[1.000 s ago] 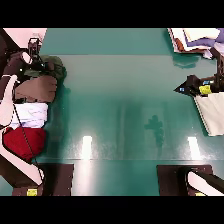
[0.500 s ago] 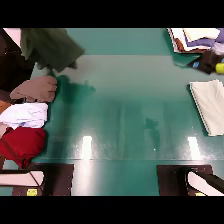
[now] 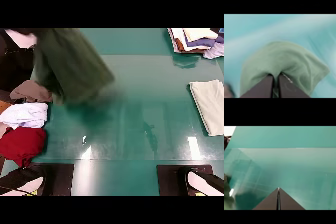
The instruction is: Fold the shirts.
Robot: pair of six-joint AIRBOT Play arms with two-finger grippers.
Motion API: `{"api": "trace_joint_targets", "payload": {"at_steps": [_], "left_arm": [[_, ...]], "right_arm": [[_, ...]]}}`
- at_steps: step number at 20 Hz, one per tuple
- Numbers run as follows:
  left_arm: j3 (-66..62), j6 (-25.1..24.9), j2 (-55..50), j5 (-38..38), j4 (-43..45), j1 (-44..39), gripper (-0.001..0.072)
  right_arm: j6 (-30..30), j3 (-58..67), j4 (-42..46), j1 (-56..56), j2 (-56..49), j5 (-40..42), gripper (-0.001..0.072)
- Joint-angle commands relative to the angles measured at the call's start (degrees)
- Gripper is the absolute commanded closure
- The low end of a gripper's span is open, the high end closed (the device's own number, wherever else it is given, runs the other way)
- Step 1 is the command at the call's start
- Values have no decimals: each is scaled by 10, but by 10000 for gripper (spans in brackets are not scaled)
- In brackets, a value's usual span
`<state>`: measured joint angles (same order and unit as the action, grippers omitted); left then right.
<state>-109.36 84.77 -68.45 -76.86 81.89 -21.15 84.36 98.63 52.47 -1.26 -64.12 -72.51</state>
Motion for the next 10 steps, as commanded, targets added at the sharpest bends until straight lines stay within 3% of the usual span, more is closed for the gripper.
{"api": "trace_joint_targets", "payload": {"at_steps": [1,4,6,10], "left_arm": [[118,8,-19,2,-12,-98,683],[219,7,-68,71,-51,-145,668],[253,7,-99,104,-68,-156,102],[245,1,-108,63,-48,-107,100]], "right_arm": [[0,15,0,0,0,-25,694],[0,15,0,0,0,-50,694],[0,15,0,0,0,-63,694],[0,15,0,0,0,-75,694]]}}
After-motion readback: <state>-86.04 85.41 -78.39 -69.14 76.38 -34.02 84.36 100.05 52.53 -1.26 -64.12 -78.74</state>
